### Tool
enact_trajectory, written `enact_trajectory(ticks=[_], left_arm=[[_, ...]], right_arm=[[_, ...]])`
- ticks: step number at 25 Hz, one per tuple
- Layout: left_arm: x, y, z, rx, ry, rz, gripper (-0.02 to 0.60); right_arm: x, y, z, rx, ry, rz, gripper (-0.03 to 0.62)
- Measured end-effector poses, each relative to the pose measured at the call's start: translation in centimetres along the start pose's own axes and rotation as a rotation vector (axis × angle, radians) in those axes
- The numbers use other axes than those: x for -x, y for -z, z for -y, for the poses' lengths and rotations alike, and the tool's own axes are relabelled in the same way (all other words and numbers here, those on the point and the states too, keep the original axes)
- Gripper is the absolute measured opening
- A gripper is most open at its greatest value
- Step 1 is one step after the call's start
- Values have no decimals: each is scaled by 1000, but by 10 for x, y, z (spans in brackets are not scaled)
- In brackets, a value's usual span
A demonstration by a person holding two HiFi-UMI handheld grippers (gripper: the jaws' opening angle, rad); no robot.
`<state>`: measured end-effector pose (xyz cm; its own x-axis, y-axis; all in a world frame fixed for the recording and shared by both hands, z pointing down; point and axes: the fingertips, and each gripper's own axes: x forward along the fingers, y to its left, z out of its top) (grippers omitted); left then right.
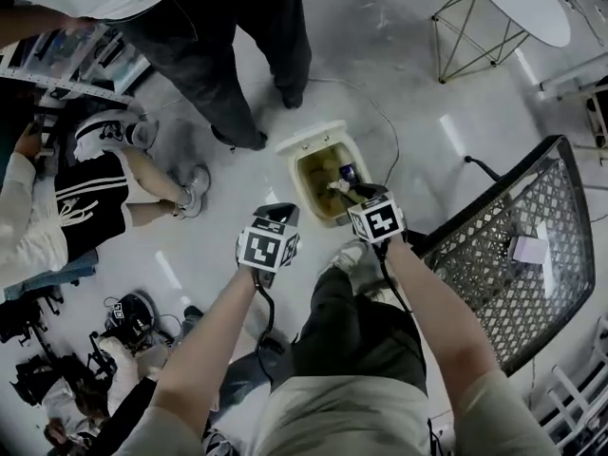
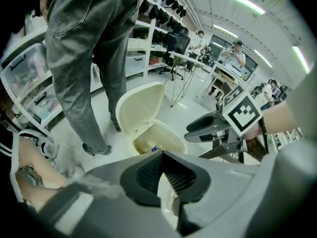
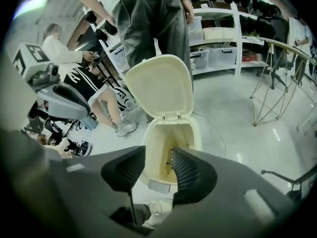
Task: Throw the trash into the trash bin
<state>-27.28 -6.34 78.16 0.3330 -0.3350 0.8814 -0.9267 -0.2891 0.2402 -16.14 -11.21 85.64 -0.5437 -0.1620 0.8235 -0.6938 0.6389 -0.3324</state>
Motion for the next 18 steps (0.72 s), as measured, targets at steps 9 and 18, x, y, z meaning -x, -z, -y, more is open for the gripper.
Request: enact_trajectory(ticks=[9, 18], left_arm=[[51, -53, 36, -81, 0, 99, 2], [139, -164, 110, -249, 32, 284, 2]], right_arm=[[122, -62, -8, -33, 23, 234, 165], [310, -102, 13, -115, 143, 505, 164]])
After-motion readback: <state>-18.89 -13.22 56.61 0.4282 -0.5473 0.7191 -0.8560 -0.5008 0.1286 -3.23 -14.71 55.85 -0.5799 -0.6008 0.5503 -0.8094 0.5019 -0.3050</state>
